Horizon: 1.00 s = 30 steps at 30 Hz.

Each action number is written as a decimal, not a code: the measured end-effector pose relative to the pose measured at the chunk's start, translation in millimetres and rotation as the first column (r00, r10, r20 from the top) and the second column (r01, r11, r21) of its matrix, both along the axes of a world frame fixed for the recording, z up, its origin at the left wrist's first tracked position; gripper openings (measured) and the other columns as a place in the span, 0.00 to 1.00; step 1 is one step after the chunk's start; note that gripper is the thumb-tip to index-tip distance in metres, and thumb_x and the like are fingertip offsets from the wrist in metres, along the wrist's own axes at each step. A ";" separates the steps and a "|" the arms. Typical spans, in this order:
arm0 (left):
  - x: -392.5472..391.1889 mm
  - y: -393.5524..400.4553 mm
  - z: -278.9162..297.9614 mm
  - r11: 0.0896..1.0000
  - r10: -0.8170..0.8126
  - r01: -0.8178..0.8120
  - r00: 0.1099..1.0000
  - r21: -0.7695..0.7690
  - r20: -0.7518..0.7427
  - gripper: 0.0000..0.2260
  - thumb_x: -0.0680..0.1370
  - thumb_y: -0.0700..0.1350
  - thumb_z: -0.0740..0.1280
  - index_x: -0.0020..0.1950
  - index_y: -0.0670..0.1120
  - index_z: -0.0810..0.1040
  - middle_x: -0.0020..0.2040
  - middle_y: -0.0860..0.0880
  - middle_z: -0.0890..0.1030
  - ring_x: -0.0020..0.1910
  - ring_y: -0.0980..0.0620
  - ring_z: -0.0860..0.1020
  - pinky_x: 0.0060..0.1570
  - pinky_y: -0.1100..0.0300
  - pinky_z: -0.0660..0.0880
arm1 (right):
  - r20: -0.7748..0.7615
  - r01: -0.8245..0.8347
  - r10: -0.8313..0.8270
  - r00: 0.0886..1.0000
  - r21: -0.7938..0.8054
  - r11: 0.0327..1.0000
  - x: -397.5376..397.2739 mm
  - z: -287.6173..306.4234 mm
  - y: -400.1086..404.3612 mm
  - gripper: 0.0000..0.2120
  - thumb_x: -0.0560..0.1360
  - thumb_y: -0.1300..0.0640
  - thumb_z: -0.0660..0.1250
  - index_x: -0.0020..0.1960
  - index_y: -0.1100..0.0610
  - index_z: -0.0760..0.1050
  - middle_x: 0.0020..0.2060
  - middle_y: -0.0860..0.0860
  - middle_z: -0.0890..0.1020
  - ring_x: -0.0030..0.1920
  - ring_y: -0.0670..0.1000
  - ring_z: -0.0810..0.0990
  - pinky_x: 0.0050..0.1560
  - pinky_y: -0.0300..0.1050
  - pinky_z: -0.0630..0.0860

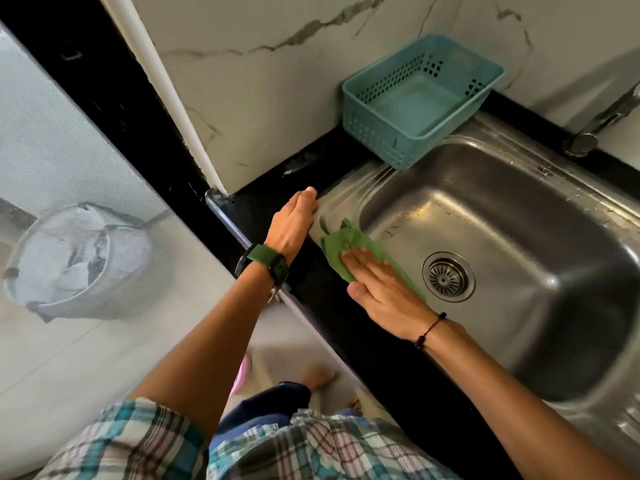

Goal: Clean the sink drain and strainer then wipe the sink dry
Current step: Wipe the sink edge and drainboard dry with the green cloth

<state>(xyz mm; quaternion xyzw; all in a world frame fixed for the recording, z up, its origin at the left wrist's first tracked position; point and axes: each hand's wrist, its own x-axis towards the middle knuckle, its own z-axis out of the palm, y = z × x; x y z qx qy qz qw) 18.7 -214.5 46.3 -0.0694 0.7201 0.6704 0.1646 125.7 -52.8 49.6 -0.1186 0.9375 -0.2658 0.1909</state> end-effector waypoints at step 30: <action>22.6 0.4 -5.7 0.980 0.066 -0.131 0.926 -0.151 -0.371 0.14 0.79 0.46 0.58 0.63 0.48 0.73 0.57 0.53 0.76 0.56 0.58 0.73 0.48 0.83 0.65 | -0.134 -0.070 0.089 0.987 0.141 0.988 -57.3 -23.9 -34.9 0.26 0.80 0.46 0.47 0.75 0.49 0.44 0.77 0.47 0.46 0.76 0.49 0.42 0.73 0.58 0.42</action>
